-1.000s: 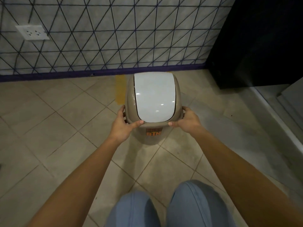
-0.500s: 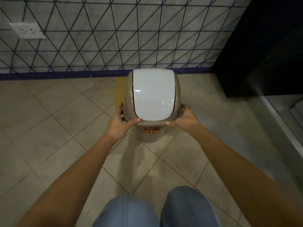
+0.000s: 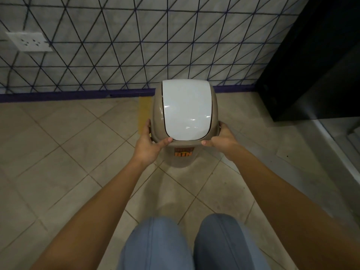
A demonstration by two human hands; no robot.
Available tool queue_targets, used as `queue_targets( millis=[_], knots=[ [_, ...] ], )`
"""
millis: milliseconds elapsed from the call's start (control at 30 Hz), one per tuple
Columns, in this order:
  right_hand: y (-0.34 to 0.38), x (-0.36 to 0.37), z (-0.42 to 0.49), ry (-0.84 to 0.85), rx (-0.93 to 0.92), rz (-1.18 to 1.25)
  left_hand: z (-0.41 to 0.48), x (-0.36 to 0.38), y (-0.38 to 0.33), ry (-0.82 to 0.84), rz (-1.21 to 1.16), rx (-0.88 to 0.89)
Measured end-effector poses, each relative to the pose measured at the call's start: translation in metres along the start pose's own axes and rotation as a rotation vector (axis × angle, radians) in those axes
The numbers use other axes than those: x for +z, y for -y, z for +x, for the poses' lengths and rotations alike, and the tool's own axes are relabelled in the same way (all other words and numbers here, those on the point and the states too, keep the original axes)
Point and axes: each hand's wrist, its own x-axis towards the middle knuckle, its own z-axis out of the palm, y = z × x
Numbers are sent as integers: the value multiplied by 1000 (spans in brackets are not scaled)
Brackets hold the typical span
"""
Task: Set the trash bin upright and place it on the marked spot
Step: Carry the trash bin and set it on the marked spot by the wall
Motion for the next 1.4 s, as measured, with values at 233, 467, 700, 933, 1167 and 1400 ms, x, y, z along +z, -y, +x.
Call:
queue_targets(
  millis=[233,467,700,933,1167,1400],
  knots=[
    [8,3,12,-23,27,16,14,-2,-7,15,-14,23],
    [9,-1,28,21,9,14,28,-2,-1,16,-16,33],
    [20,-1,45,33,-16,37,43,2,-7,-30,-19,45],
    [31,2,64,43,-37,52,61,1,-8,-59,-15,29],
    [38,3,75,52,-25,79,77,-3,-8,-59,1,39],
    [46,5,85,42,-49,87,89,1,-12,-85,-49,46]
  ],
)
